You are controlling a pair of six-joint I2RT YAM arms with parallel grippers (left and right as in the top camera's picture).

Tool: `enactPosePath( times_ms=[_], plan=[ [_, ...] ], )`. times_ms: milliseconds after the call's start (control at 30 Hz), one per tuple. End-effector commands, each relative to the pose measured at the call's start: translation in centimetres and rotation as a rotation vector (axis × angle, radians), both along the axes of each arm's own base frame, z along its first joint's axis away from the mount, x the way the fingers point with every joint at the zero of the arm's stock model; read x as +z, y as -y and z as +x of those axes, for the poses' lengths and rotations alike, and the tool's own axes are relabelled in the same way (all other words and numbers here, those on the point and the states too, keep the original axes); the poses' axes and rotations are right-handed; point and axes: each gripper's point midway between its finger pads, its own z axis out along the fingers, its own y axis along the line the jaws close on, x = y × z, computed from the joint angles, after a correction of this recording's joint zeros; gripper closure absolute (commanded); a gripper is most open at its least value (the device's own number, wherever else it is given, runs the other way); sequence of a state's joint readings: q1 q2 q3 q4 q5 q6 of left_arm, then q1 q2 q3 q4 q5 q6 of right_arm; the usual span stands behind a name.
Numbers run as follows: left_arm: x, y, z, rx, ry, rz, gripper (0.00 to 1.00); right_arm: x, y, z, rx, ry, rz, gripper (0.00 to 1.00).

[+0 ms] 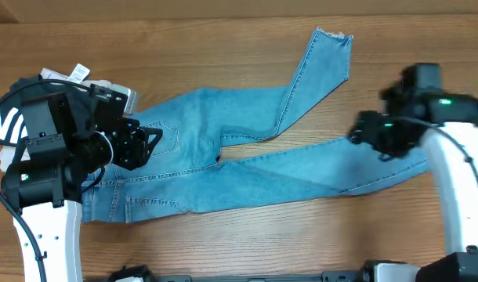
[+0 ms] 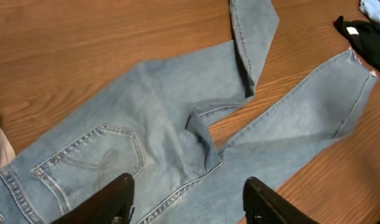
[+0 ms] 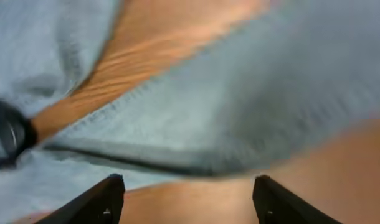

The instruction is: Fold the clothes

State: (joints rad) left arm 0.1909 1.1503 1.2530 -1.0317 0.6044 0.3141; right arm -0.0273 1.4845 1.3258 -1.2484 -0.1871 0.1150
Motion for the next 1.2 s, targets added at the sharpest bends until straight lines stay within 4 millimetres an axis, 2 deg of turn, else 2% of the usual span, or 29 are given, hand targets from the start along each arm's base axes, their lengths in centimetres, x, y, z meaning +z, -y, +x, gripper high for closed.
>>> enactPosePath(
  times_ms=[0,100,167,233,367,467,567,633,767,800,867,933,1033,1067,1100,1167],
  plan=[
    [0.9,0.0,0.4,-0.003,0.031,0.013,0.38,-1.0,-2.2,0.8,0.359,0.090,-0.201,0.30],
    [0.9,-0.1,0.4,-0.001,0.030,0.016,0.37,-1.7,-1.9,0.4,0.467,0.076,-0.390,0.29],
    [0.9,-0.1,0.4,-0.001,0.032,0.016,0.37,-2.1,-2.2,0.1,0.541,0.069,-0.429,0.15],
    [1.1,-0.1,0.6,-0.001,0.042,0.018,0.34,-2.4,-2.7,0.0,0.663,0.075,-0.450,0.14],
    [1.1,-0.2,0.9,0.003,0.048,0.017,0.33,-2.0,-3.3,1.4,0.837,0.148,-0.498,0.05],
    [0.7,-0.3,1.2,0.012,0.027,0.005,0.33,-2.0,-3.5,2.1,0.954,0.175,-0.526,0.07],
    [-0.2,-0.3,1.6,0.019,-0.009,-0.007,0.33,-3.0,-4.9,0.3,1.006,0.135,-0.451,0.17],
    [-0.8,-0.4,1.9,0.024,-0.038,-0.016,0.33,-4.0,-5.1,-1.6,1.050,0.065,-0.435,0.17],
    [-2.5,-0.5,2.4,0.024,-0.104,-0.028,0.34,-6.0,-6.7,-6.3,1.153,-0.072,-0.378,0.09],
    [-2.9,-0.5,2.6,0.025,-0.116,-0.030,0.35,-6.7,-6.9,-7.4,1.183,-0.105,-0.375,0.02],
    [-3.8,-0.6,2.9,0.030,-0.152,-0.040,0.36,-8.8,-6.7,-9.3,1.201,-0.162,-0.378,0.00],
    [-4.2,-0.4,3.0,0.023,-0.168,-0.053,0.37,-10.6,-6.1,-9.4,1.115,-0.164,-0.420,0.00],
    [-4.2,-0.2,3.1,0.013,-0.171,-0.069,0.37,-11.4,-7.1,-8.3,1.034,-0.101,-0.395,0.00],
    [-4.2,-0.2,3.1,0.013,-0.170,-0.068,0.37,-11.5,-7.4,-8.3,1.040,-0.091,-0.377,0.06],
    [-4.1,-0.2,3.1,0.013,-0.169,-0.068,0.37,-11.8,-7.6,-8.3,1.053,-0.079,-0.363,0.19],
    [-4.2,-0.1,3.0,0.013,-0.172,-0.069,0.37,-12.6,-7.4,-8.7,1.058,-0.091,-0.361,0.24]
  ],
)
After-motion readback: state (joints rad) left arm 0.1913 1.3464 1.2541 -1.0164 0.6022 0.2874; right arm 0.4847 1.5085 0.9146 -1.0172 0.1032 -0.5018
